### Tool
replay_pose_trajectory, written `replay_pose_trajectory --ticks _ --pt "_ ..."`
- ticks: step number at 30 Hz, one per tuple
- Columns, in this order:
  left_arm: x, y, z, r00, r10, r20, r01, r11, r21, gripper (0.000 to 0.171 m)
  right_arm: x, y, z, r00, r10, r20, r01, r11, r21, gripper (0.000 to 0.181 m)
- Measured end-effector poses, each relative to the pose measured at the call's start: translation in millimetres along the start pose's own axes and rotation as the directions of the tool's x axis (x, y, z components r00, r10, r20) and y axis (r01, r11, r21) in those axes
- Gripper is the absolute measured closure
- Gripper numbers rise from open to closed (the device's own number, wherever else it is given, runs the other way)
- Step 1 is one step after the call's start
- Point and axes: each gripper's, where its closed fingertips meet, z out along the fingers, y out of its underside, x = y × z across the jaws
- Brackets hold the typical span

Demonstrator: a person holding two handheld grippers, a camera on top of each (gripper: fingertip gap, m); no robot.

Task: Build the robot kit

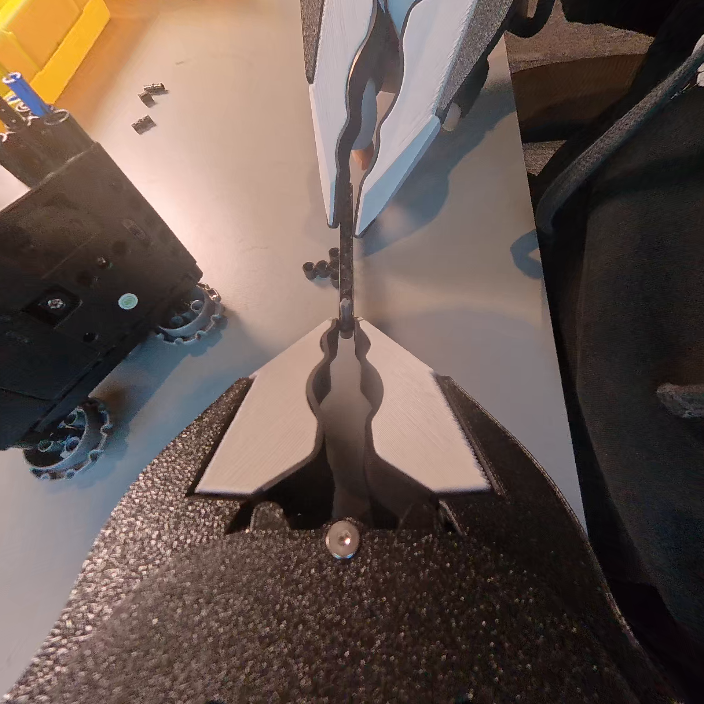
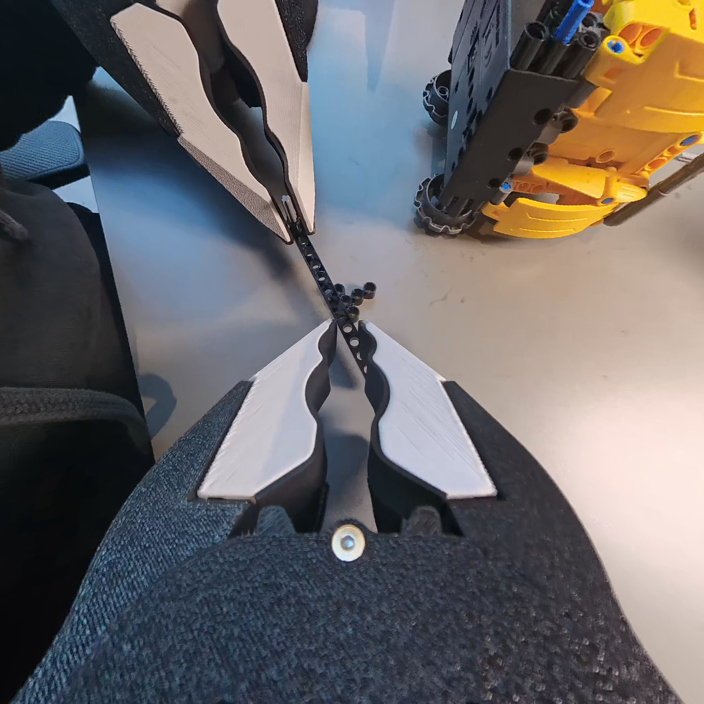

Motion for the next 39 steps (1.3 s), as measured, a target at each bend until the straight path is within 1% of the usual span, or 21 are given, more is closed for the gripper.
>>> replay_pose_trajectory --ticks 10,27,39 --pt "10.2 11.0 3.6 1.000 0.007 -0.030 -0.009 0.998 -0.062 0.167 -9.7 5.5 4.0 0.999 -0.025 0.023 0.026 0.999 -0.045 0.171" --pt "4.1 11.0 6.1 1.000 0.011 -0.002 -0.011 0.998 -0.069 0.166 -2.7 8.8 3.8 0.999 -0.034 -0.022 0.033 0.997 -0.072 0.171" --pt "2.7 12.0 5.6 1.000 0.009 0.006 -0.009 0.997 -0.073 0.165 -0.1 7.6 3.3 0.999 -0.030 -0.033 0.028 0.998 -0.054 0.171"
